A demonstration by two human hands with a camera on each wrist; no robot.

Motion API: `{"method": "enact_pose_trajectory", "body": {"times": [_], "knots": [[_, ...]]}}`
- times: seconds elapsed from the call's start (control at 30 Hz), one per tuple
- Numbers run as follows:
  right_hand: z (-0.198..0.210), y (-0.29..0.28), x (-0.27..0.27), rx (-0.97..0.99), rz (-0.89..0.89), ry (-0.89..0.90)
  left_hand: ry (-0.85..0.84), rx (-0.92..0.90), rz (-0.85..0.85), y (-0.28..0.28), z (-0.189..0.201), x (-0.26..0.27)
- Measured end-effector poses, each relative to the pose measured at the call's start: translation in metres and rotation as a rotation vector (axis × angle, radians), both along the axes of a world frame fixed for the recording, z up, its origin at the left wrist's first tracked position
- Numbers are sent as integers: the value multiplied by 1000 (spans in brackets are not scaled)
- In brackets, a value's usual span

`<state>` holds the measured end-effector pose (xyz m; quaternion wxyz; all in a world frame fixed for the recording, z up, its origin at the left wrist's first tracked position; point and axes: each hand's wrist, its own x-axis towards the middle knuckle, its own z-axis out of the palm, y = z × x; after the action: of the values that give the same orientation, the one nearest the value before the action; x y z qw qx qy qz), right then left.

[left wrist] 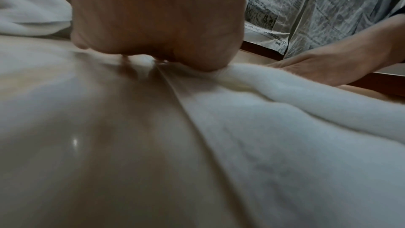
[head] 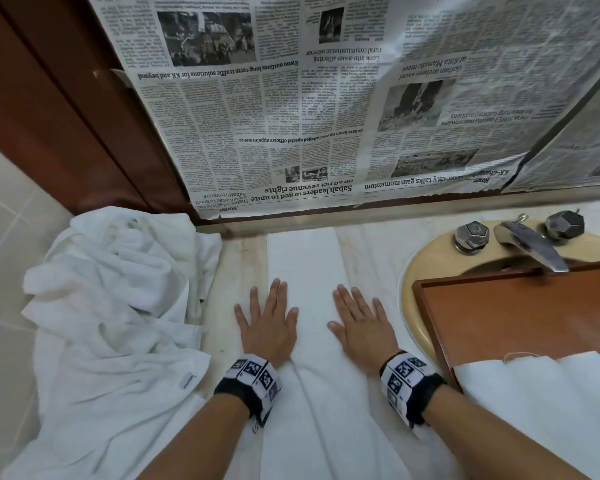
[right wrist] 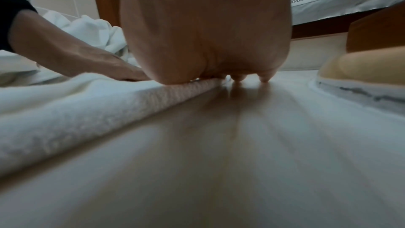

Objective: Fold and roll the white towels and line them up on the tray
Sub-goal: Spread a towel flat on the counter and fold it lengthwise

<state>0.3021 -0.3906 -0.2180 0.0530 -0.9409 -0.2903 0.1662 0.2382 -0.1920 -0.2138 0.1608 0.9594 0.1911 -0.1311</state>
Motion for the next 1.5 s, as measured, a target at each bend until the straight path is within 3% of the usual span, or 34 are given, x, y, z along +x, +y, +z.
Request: {"method": "enact_pose_trajectory", "body": {"times": [0.3,0.5,0.6,0.8,0.97,1.17,1.33,1.5], "knots": [[9,4,39,-35,1,68,10,-26,-9,6,6,32],[37,-8,-19,298,-167,59,-246,-176,-37,8,21,-8],[40,-22,-57,280,-198,129,-286,-259,-87,6,14,-32],[46,-29,-82,208,-203,221,-279,-203,-156,-2,11,-40],[60,-21,-93,173,-230,268,-361,-276,-95,0,14,-43],[91,-6,-117,319,-248,286,-408,-443,70,11,26,-55],[103,30,-144,376,-185,341,-408,-418,57,18,22,-65],[86,52,-167,357,-208,385,-459,-377,37,27,16,-75]]}}
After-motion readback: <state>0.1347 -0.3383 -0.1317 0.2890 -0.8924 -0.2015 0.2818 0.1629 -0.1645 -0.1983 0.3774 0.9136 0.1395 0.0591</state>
